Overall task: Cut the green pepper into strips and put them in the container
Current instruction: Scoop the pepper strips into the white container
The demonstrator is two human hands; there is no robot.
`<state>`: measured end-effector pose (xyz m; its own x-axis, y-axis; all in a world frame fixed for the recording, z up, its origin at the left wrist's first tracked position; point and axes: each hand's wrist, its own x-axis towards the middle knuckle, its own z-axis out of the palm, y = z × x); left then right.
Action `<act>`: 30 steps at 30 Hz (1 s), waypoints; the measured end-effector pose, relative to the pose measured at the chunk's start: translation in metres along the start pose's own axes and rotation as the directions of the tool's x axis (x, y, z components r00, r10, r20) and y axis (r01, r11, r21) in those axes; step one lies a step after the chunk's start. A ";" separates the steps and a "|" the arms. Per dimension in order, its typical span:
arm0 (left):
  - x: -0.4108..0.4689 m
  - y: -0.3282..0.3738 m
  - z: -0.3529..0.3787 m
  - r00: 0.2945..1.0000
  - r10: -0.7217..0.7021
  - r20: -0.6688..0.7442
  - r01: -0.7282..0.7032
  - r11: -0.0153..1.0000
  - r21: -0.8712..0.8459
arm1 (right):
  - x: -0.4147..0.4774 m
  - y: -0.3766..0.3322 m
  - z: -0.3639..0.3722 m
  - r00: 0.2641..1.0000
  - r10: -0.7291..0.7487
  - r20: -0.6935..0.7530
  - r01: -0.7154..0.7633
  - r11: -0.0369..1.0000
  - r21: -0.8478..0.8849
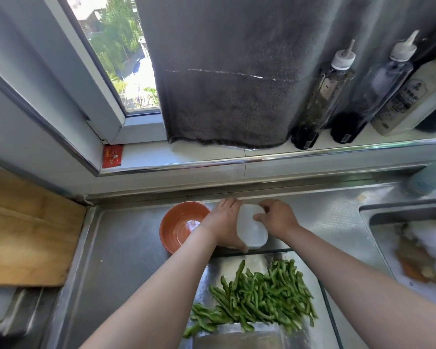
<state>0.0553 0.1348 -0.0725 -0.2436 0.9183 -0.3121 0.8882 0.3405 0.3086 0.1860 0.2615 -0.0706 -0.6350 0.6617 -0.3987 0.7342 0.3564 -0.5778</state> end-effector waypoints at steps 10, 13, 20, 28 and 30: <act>-0.001 0.007 -0.004 0.999 -0.052 -0.001 0.052 0.999 -0.011 | 0.004 -0.013 0.000 0.998 -0.021 -0.056 0.017 0.997 -0.069; -0.004 0.007 -0.004 0.998 -0.060 0.021 0.061 0.997 -0.056 | -0.002 -0.016 -0.001 0.999 -0.041 -0.003 0.040 0.992 -0.117; -0.012 -0.005 -0.011 0.995 -0.102 -0.025 0.095 0.974 -0.207 | -0.016 -0.021 -0.005 0.988 -0.108 0.108 0.106 0.994 0.017; -0.029 -0.013 -0.033 0.987 -0.159 0.023 0.147 0.828 -0.542 | -0.037 -0.020 -0.003 0.989 -0.143 -0.047 0.150 0.970 0.193; -0.030 -0.015 -0.031 0.985 -0.163 0.055 0.165 0.802 -0.575 | -0.040 -0.021 -0.002 0.984 -0.157 -0.078 0.171 0.958 0.231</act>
<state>0.0371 0.1080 -0.0396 -0.3633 0.8381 -0.4070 0.4478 0.5402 0.7126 0.1966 0.2291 -0.0409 -0.7216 0.6472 -0.2459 0.5389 0.3021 -0.7863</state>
